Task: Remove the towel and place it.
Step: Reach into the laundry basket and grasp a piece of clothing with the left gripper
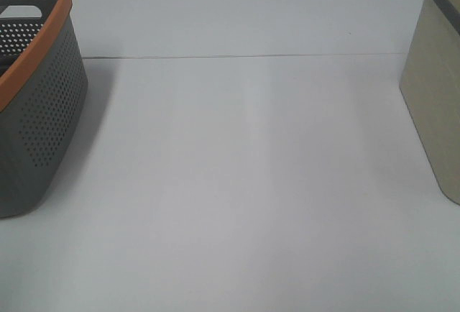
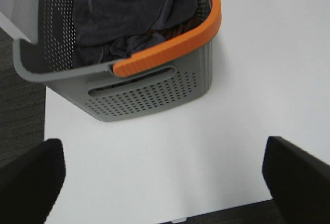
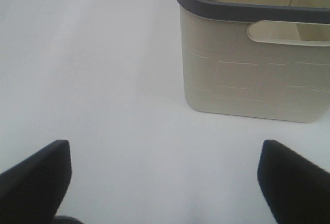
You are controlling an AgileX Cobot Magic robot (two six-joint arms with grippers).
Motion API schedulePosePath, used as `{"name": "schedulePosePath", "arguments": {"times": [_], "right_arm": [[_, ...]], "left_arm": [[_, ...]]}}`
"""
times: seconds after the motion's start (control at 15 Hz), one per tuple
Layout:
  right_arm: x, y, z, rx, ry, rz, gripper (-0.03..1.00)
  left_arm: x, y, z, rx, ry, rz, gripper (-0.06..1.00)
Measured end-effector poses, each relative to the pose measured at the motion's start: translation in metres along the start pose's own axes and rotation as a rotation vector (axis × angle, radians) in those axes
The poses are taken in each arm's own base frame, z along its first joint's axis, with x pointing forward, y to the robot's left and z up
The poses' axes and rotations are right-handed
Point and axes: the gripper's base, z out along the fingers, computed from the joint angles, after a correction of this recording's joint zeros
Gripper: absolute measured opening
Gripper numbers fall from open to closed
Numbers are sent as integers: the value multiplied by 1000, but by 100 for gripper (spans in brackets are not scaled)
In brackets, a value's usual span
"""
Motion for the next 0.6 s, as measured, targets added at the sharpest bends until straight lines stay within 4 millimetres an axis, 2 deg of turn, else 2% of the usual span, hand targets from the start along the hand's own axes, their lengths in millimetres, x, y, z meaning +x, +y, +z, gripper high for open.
{"name": "schedulePosePath", "arguments": {"times": [0.13,0.2,0.27,0.33,0.4,0.47,0.6], "right_arm": [[0,0,0,0,0,0,87],[0,0,0,0,0,0,87],[0,0,0,0,0,0,87],[0,0,0,0,0,0,87],[0,0,0,0,0,0,87],[0,0,0,0,0,0,87],[0,0,0,0,0,0,87]], "left_arm": [[-50,13,3,13,37,171,98],[-76,20,11,22,52,285,98],[-91,24,17,26,59,338,98],[-119,31,31,37,74,420,98],[-142,37,46,47,87,488,98],[-181,47,91,85,133,626,98],[-207,54,136,125,167,770,98]]}}
